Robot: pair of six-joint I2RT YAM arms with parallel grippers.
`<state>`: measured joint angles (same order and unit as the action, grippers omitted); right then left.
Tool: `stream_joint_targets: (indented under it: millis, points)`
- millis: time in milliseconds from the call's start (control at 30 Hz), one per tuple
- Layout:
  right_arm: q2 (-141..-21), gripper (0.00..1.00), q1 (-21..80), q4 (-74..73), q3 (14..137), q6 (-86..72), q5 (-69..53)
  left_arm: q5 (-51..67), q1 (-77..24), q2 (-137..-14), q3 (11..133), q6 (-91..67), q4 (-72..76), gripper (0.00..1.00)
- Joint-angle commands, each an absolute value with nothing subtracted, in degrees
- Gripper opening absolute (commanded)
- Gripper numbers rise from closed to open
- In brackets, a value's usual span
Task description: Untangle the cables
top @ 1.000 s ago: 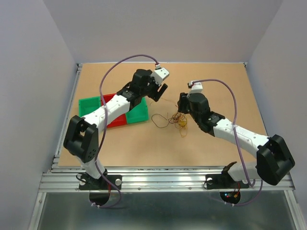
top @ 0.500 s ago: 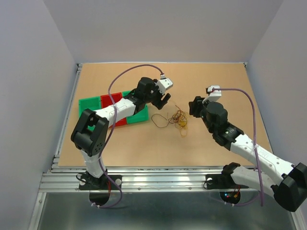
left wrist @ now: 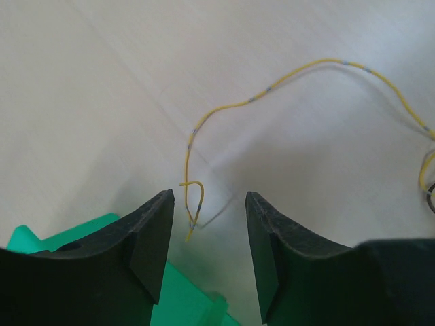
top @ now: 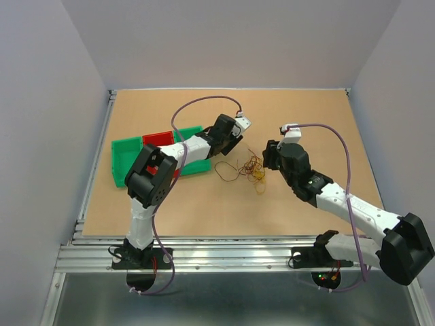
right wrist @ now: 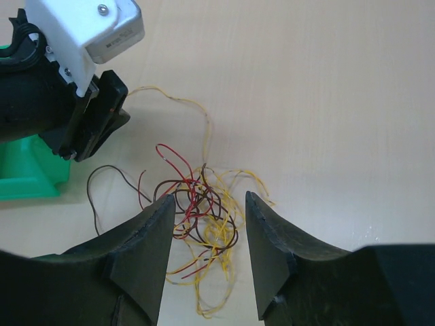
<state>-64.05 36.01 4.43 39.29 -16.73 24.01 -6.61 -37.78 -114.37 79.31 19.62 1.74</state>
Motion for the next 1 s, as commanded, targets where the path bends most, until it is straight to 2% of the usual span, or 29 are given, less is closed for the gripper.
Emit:
stream_joint_targets:
  millis: [0,133,233,267,300,633,800,967]
  points:
    - [-64.42,0.52,35.77,5.62,42.27,-17.05,23.82,-10.37,-38.06,-114.96,84.63,19.07,-2.54,0.56]
    - [-64.78,0.52,35.68,5.62,42.45,-17.05,23.64,-10.89,-38.06,-116.63,86.3,18.72,-4.83,0.49]
    - [-64.43,0.51,35.68,5.71,42.45,-17.23,23.56,-12.3,-38.06,-118.03,87.1,18.9,-5.27,0.29]
    - [-64.25,0.51,35.68,5.71,42.36,-17.23,23.29,-12.3,-37.97,-118.47,87.36,18.9,-5.27,0.07]
    - [-63.99,0.51,35.68,5.71,42.28,-17.23,23.12,-12.48,-37.97,-118.48,87.54,18.9,-5.19,0.0]
    - [-64.16,0.5,35.77,7.47,41.4,-14.77,21.89,-12.22,-37.97,-109.96,83.24,18.02,-2.11,0.0]
    - [-66.53,0.49,35.68,16.16,39.47,-12.83,21.01,-14.05,-37.71,-102.05,80.25,17.05,-0.27,0.0]
    - [-74.24,0.49,35.6,26.69,39.72,-11.87,21.0,-15.82,-35.95,-94.49,74.98,15.12,5.61,0.0]
